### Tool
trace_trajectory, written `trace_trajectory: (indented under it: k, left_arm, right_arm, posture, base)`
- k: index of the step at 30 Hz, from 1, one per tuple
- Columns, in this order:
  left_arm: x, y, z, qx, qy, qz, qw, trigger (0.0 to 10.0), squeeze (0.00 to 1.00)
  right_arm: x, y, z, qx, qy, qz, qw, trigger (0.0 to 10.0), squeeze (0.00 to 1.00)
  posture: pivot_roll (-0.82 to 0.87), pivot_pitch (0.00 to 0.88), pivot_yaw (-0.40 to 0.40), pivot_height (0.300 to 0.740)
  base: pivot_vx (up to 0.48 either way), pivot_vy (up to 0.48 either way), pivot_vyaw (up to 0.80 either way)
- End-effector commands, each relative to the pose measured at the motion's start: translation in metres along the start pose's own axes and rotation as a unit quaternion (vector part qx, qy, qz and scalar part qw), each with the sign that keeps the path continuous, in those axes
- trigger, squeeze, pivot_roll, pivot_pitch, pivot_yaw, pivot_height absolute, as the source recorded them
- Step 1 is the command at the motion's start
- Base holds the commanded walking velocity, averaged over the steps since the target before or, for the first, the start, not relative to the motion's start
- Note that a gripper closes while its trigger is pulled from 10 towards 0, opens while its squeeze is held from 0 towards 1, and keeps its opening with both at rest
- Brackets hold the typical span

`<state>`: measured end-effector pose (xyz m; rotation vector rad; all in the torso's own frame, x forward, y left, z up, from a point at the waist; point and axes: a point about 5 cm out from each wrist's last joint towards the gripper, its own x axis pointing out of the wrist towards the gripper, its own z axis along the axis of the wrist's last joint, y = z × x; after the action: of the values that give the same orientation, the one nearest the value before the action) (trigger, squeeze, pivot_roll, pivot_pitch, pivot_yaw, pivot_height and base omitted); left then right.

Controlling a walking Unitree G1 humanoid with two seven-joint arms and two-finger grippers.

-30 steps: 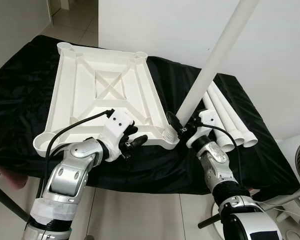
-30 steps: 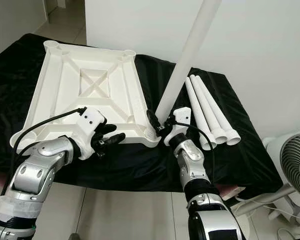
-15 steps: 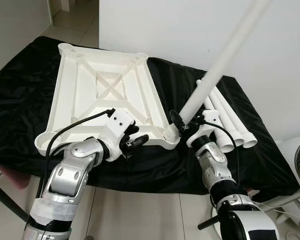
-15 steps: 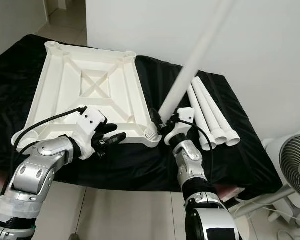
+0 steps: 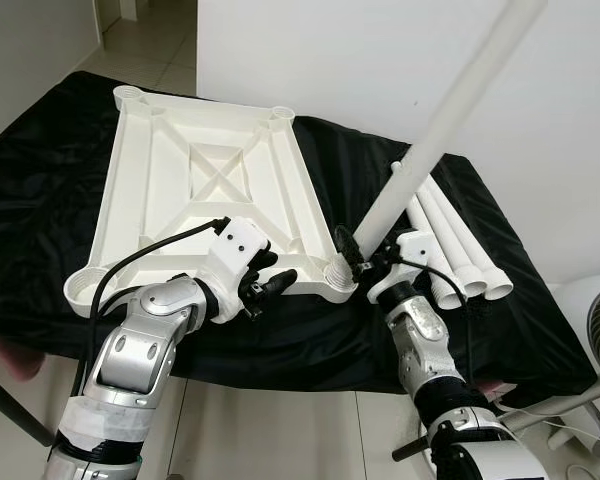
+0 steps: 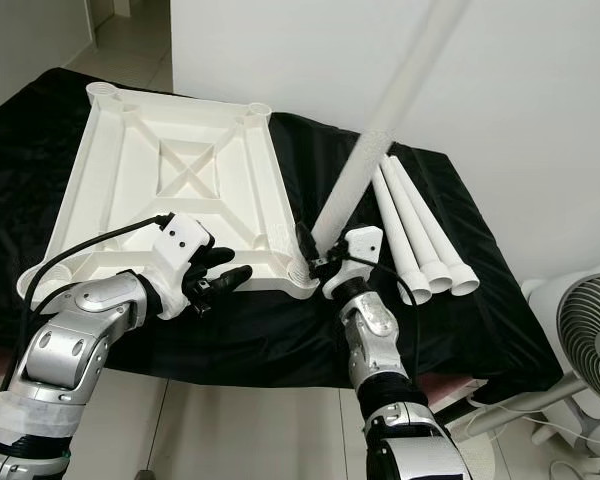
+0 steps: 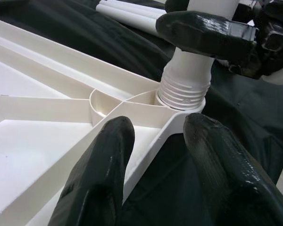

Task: Building children table

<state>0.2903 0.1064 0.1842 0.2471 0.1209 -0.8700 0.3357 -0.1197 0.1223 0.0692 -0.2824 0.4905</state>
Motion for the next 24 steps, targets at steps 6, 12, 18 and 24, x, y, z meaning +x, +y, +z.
trace_trajectory:
  k: [6,12,18,24]
  left_arm:
    - [0.002,-0.002,0.002,0.001,-0.001,0.015,1.0,10.0,0.0]
    - [0.003,-0.002,0.002,0.002,-0.002,0.012,1.0,10.0,0.0]
    - [0.005,-0.004,0.004,0.005,-0.005,0.006,1.0,10.0,0.0]
    - [0.004,-0.004,0.004,0.003,-0.006,0.009,1.0,10.0,0.0]
  right_arm:
    - [-0.029,0.009,-0.042,0.01,0.116,0.03,0.993,10.0,0.0]
    - [-0.018,0.003,-0.039,0.03,0.128,0.019,0.991,10.0,0.0]
    - [-0.006,-0.003,-0.036,0.053,0.149,0.005,0.987,10.0,0.0]
    - [-0.011,-0.007,-0.041,0.055,0.173,-0.002,0.983,10.0,0.0]
  posture:
    - [0.2,0.043,-0.165,0.74]
    - [0.2,0.054,-0.158,0.74]
    - [0.19,0.057,-0.162,0.74]
    - [0.2,0.06,-0.169,0.74]
  base:
    - [0.0,0.0,0.0]
    - [0.0,0.0,0.0]
    - [0.0,0.0,0.0]
    - [0.0,0.0,0.0]
